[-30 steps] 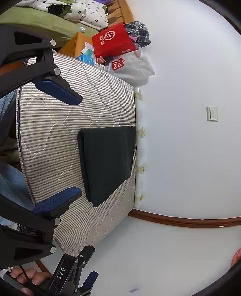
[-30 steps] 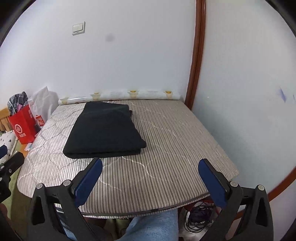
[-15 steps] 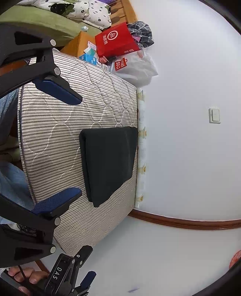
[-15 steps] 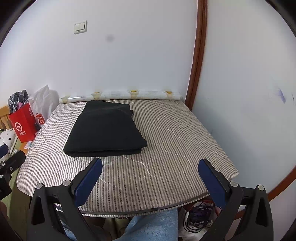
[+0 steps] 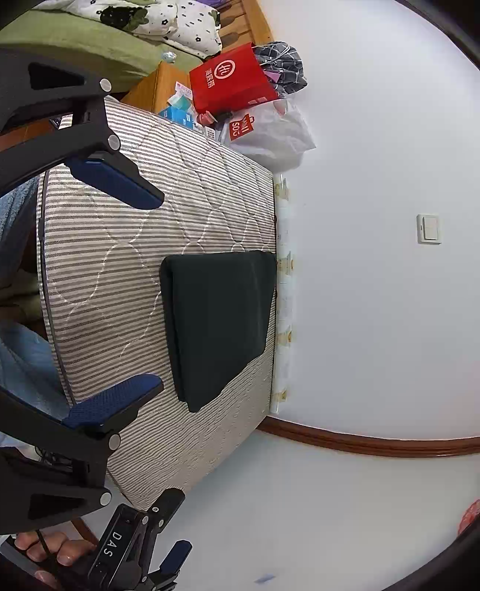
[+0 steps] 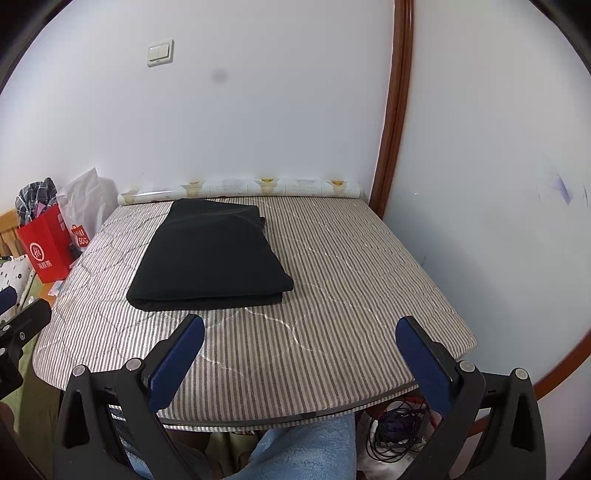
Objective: Fold small clothes
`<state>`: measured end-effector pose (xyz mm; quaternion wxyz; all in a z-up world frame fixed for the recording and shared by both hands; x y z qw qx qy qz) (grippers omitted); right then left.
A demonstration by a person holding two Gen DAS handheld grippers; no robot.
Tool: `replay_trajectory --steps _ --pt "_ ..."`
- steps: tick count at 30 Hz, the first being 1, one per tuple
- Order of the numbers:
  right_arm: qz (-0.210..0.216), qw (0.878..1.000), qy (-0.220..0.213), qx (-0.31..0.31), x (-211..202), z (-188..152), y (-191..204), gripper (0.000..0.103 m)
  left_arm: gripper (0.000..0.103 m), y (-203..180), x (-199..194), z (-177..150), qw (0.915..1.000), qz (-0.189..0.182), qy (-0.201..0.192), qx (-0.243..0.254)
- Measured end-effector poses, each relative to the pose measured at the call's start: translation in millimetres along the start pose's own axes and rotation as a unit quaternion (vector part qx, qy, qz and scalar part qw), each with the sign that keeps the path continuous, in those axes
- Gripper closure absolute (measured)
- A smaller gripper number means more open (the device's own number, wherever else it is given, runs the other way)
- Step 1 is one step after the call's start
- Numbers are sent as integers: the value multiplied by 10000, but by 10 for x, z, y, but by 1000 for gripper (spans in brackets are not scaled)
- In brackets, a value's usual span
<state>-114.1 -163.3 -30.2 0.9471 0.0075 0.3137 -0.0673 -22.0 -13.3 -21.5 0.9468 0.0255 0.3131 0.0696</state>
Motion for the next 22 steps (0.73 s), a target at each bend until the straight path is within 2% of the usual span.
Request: replay_trajectory --steps 17,22 --pt "17 10000 23 -1 12 -17 -55 1 13 -40 6 -22 10000 -75 50 21" --pt "6 10000 6 -12 1 -24 -34 1 13 -32 10 -20 10000 23 -2 31"
Point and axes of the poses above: each gripper's, at about its wrist camera, not at the fingertips, and x roughly the way its jaws point, y to its left, z to its top, the point moved 6 cm from there along x, roughly the way its jaws point, and after that the axes turned 14 degrees about z, right-handed, at the moved point
